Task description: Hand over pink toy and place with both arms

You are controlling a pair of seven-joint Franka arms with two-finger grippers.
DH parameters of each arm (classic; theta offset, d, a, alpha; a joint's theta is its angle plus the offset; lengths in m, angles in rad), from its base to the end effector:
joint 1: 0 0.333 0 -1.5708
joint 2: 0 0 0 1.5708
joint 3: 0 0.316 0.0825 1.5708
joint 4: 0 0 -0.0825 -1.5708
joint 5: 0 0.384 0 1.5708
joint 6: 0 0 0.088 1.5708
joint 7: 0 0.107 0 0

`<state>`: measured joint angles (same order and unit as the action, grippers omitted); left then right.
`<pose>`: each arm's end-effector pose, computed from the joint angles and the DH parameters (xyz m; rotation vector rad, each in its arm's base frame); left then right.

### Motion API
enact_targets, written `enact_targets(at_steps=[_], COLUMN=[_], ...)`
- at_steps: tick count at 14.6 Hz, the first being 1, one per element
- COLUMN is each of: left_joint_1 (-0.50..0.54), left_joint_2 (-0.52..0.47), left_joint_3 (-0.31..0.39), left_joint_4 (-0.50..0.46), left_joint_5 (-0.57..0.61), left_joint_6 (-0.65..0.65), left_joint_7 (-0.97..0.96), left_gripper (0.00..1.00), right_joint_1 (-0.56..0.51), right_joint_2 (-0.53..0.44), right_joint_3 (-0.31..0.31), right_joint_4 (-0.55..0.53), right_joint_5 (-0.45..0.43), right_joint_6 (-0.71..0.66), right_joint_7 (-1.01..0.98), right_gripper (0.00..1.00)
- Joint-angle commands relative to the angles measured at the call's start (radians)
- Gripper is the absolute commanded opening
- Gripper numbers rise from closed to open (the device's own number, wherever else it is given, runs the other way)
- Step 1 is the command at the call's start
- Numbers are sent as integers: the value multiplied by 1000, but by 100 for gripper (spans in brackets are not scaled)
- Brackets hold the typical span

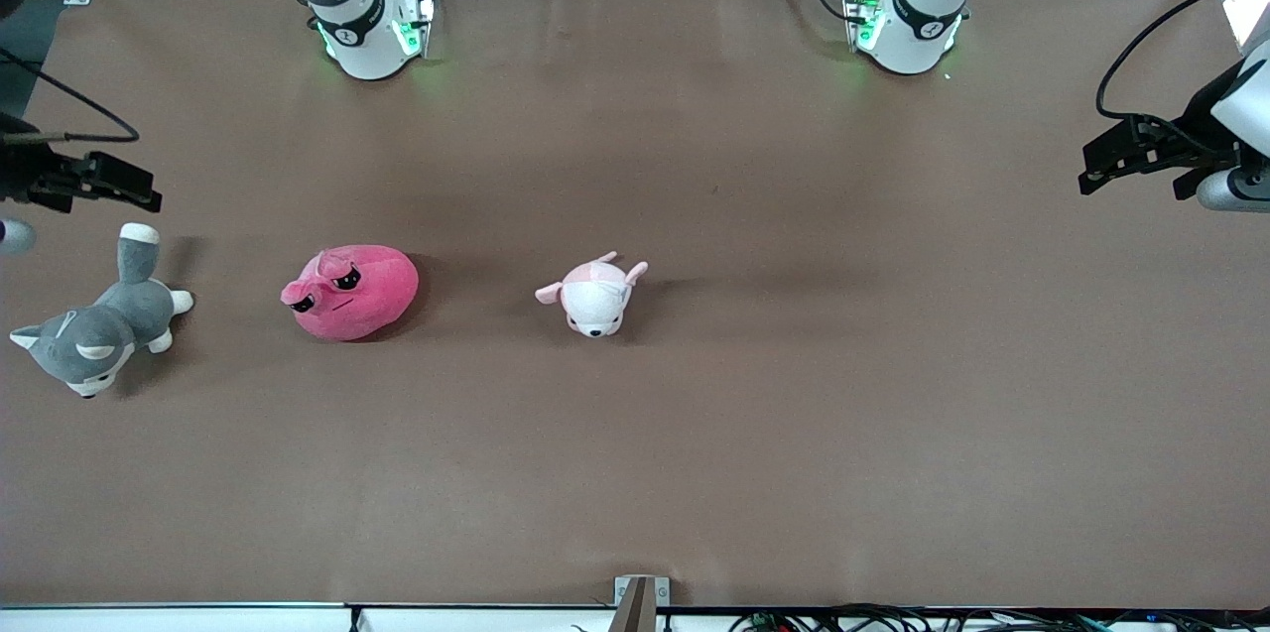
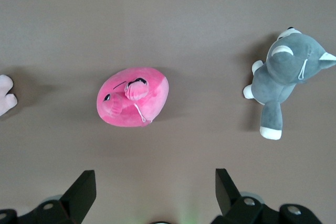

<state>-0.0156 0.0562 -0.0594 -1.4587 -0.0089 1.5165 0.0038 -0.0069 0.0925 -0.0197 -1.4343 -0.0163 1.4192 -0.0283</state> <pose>0.5655 -0.0424 0.6409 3.1269 -0.1239 0.0020 0.5671 -0.0165 0.6235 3.1220 0.0001 -0.1688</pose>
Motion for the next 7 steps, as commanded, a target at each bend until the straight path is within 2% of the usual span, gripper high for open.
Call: enact_targets(at_steps=[1, 7], left_joint_1=[5, 9], left_joint_2=[10, 10], left_joint_3=[-8, -7], left_joint_4=[23, 24], left_joint_5=[4, 4], left_joint_6=[-10, -10], left_joint_7=[-8, -7], left_gripper=[100, 100], right_joint_1=[1, 27], right_joint_2=[-101, -189], right_joint_3=[3, 4], right_joint_4=[-110, -147], right_joint_5=[10, 10], right_joint_6=[11, -9], right_joint_7=[14, 16], right_gripper=[100, 100])
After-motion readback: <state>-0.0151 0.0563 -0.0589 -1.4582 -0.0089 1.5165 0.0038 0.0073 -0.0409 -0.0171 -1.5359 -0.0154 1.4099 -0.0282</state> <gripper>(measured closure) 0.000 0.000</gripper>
